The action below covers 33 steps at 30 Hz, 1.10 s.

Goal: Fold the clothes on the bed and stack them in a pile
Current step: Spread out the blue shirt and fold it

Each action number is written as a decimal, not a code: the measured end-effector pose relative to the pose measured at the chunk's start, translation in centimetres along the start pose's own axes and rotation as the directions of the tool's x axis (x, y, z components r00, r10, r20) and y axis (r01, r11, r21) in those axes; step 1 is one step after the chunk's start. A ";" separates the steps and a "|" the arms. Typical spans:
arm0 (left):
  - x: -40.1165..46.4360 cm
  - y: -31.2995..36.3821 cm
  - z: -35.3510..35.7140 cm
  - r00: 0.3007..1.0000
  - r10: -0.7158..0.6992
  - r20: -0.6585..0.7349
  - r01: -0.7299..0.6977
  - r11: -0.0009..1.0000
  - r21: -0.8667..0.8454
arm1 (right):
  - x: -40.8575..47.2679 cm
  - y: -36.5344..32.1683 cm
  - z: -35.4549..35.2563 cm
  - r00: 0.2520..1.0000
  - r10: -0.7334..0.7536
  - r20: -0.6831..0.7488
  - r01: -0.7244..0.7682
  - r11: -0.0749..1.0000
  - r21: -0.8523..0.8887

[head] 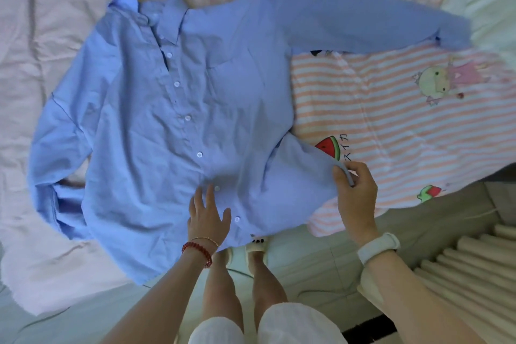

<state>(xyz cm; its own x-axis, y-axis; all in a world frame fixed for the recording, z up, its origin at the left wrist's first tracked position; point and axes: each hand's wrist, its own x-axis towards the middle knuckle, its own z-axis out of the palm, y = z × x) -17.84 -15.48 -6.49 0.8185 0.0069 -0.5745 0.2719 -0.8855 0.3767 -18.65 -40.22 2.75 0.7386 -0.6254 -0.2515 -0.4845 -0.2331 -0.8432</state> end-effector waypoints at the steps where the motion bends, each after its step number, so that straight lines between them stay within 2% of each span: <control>1: 0.3 0.4 -0.2 1.000 0.015 0.001 -0.015 1.000 0.012 | 0.0 -0.1 -0.3 0.999 -0.028 0.020 0.030 0.996 -0.080; 4: 1.1 1.7 -0.5 0.992 0.123 0.010 -0.124 0.987 0.107 | -0.4 0.7 -1.6 1.000 0.012 -0.021 -0.016 0.975 -0.220; 7: 2.3 3.0 -0.5 0.970 0.236 0.053 -0.242 0.938 0.247 | -0.8 2.4 -3.1 0.975 0.223 -0.014 -0.220 0.947 -0.234; 9: 3.5 3.4 -0.5 0.977 0.192 0.095 -0.211 0.935 0.284 | -1.1 3.7 -3.9 0.942 0.336 -0.012 -0.329 0.914 -0.238; 13: 5.7 2.9 -1.0 0.975 0.036 0.218 -0.099 0.953 0.285 | -1.2 5.7 -5.1 0.891 0.452 -0.047 -0.447 0.853 -0.268; 16: 6.0 2.2 -1.6 0.970 -0.014 0.243 -0.074 0.934 0.350 | -0.6 6.6 -5.4 0.887 0.459 -0.047 -0.449 0.834 -0.322; 21: 6.0 2.6 -2.4 0.971 -0.058 0.233 -0.023 0.944 0.330 | -0.4 6.9 -4.9 0.882 0.424 -0.204 -0.470 0.776 -0.421; 23: 5.4 2.9 -2.5 0.982 -0.003 0.187 -0.051 0.957 0.285 | -0.6 6.3 -3.7 0.931 0.277 -0.238 -0.365 0.743 -0.561; 24: 4.9 3.0 -2.5 0.986 0.033 0.161 -0.076 0.960 0.268 | -0.8 5.8 -2.9 0.965 0.163 -0.206 -0.258 0.736 -0.625; 25: 4.4 3.0 -2.6 0.988 0.060 0.140 -0.094 0.963 0.253 | -0.9 5.2 -1.8 0.989 0.053 -0.137 -0.133 0.721 -0.680; 27: 3.2 2.7 -2.8 0.991 0.082 0.101 -0.102 0.971 0.215 | -1.2 3.8 1.0 0.993 -0.073 0.093 0.118 0.635 -0.764; 30: 1.9 1.4 -3.8 0.996 0.076 0.050 -0.082 0.988 0.133 | -1.8 2.2 5.3 0.886 -0.142 0.441 0.450 0.486 -0.749; 33: 1.2 -1.5 -5.6 1.000 0.007 -0.020 -0.006 0.997 0.074 | -2.4 1.1 9.4 0.808 -0.095 0.582 0.562 0.422 -0.711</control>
<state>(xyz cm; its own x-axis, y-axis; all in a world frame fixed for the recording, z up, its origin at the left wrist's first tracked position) -14.37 -11.55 -3.66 0.8307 0.0098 -0.5567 0.2289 -0.9174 0.3255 -16.58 -31.95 -2.05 0.9153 -0.0496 -0.3997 -0.1226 -0.9796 -0.1592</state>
